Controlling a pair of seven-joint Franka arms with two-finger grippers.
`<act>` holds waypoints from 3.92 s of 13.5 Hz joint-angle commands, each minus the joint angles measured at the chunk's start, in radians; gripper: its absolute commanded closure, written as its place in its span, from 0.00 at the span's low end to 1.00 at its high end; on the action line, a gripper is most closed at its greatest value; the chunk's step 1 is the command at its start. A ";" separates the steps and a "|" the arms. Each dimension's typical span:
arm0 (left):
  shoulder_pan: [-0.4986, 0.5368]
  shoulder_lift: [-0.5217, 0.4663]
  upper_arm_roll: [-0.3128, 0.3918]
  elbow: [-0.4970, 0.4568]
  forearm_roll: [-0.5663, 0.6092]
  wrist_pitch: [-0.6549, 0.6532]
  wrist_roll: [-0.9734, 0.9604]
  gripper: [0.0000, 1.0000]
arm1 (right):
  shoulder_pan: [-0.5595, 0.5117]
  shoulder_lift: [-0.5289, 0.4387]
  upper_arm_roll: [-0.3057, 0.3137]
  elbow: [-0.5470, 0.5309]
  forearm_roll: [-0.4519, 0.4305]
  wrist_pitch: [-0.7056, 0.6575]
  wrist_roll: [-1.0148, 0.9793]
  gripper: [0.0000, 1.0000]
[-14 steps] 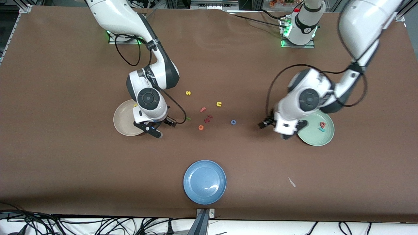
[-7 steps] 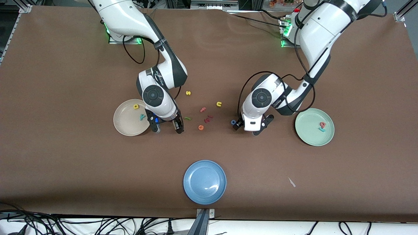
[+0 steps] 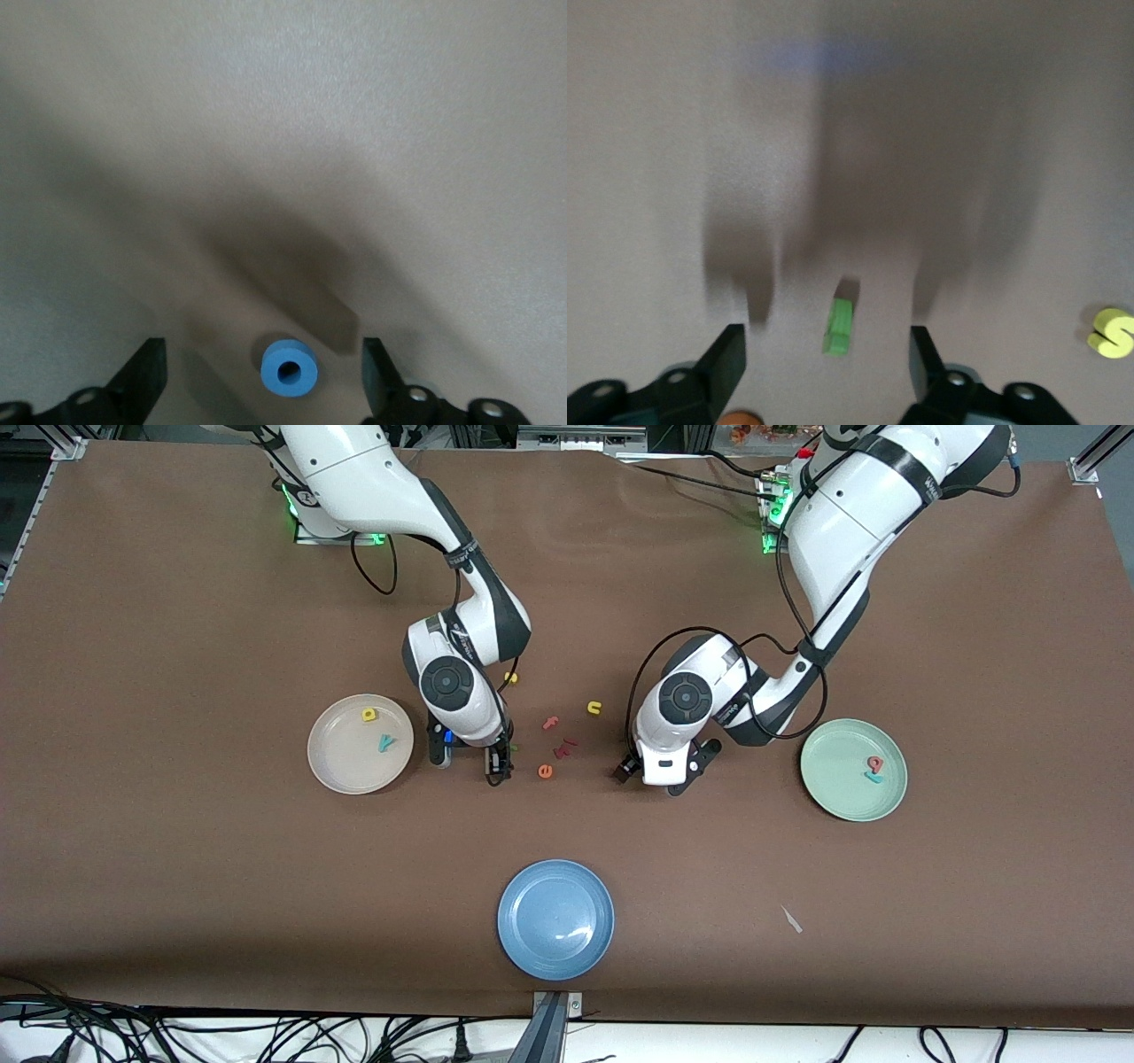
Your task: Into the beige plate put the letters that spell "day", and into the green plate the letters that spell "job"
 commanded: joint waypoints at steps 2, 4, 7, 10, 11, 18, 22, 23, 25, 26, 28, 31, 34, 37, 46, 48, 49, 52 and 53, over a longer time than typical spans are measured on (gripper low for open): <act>-0.026 0.025 0.010 0.040 -0.012 -0.015 -0.017 0.34 | 0.006 -0.008 -0.002 -0.024 0.018 0.033 0.001 0.73; -0.022 0.025 0.010 0.040 -0.012 -0.015 -0.016 0.53 | 0.006 -0.007 -0.002 -0.022 0.009 0.031 -0.017 0.93; -0.019 0.025 0.010 0.040 -0.004 -0.015 -0.008 0.70 | 0.018 -0.011 -0.004 -0.013 -0.011 0.030 -0.041 1.00; -0.013 0.017 0.012 0.040 0.007 -0.015 -0.002 0.86 | 0.021 -0.037 -0.015 -0.007 -0.108 0.019 -0.100 1.00; -0.012 0.011 0.012 0.040 0.007 -0.017 0.001 0.90 | 0.019 -0.053 -0.030 -0.007 -0.162 -0.001 -0.127 1.00; 0.203 -0.152 -0.008 0.030 -0.010 -0.248 0.275 0.93 | 0.018 -0.119 -0.200 -0.031 -0.193 -0.361 -0.824 1.00; 0.385 -0.175 -0.008 0.017 -0.009 -0.439 0.613 0.93 | 0.018 -0.123 -0.309 -0.079 -0.192 -0.447 -1.049 1.00; 0.431 -0.175 -0.008 0.011 -0.009 -0.437 0.685 0.93 | 0.016 -0.122 -0.320 -0.103 -0.193 -0.447 -1.092 0.92; 0.506 -0.167 -0.008 -0.007 -0.009 -0.430 0.817 0.93 | 0.016 -0.122 -0.343 -0.108 -0.199 -0.458 -1.154 0.00; 0.531 -0.161 -0.007 -0.016 -0.007 -0.425 0.852 0.91 | 0.018 -0.134 -0.358 -0.102 -0.199 -0.496 -1.184 0.00; 0.566 -0.144 -0.007 -0.016 -0.007 -0.422 0.882 0.80 | 0.016 -0.166 -0.378 -0.065 -0.193 -0.550 -1.301 0.00; 0.568 -0.144 -0.008 0.004 -0.004 -0.424 0.886 0.00 | 0.016 -0.188 -0.407 0.028 -0.187 -0.629 -1.414 0.00; 0.570 -0.208 -0.030 0.057 -0.010 -0.434 0.963 0.00 | 0.019 -0.215 -0.409 0.135 -0.184 -0.671 -1.476 0.00; 0.570 -0.320 -0.031 0.094 -0.012 -0.437 1.095 0.00 | 0.021 -0.230 -0.421 0.238 -0.186 -0.708 -1.520 0.00; 0.562 -0.394 -0.076 0.238 -0.059 -0.618 1.256 0.00 | -0.158 -0.377 -0.423 0.280 -0.106 -0.814 -1.830 0.00; 0.550 -0.386 -0.077 0.275 -0.085 -0.638 1.248 0.00 | -0.284 -0.451 -0.258 0.240 -0.174 -0.815 -1.830 0.00; 0.541 -0.386 -0.077 0.277 -0.085 -0.637 1.236 0.00 | -0.350 -0.496 -0.183 0.196 -0.243 -0.800 -1.832 0.00; 0.539 -0.388 -0.079 0.300 -0.082 -0.637 1.228 0.00 | -0.552 -0.634 0.057 0.037 -0.313 -0.689 -1.759 0.00; 0.539 -0.388 -0.079 0.300 -0.081 -0.637 1.228 0.00 | -0.647 -0.696 0.156 -0.051 -0.313 -0.621 -1.738 0.00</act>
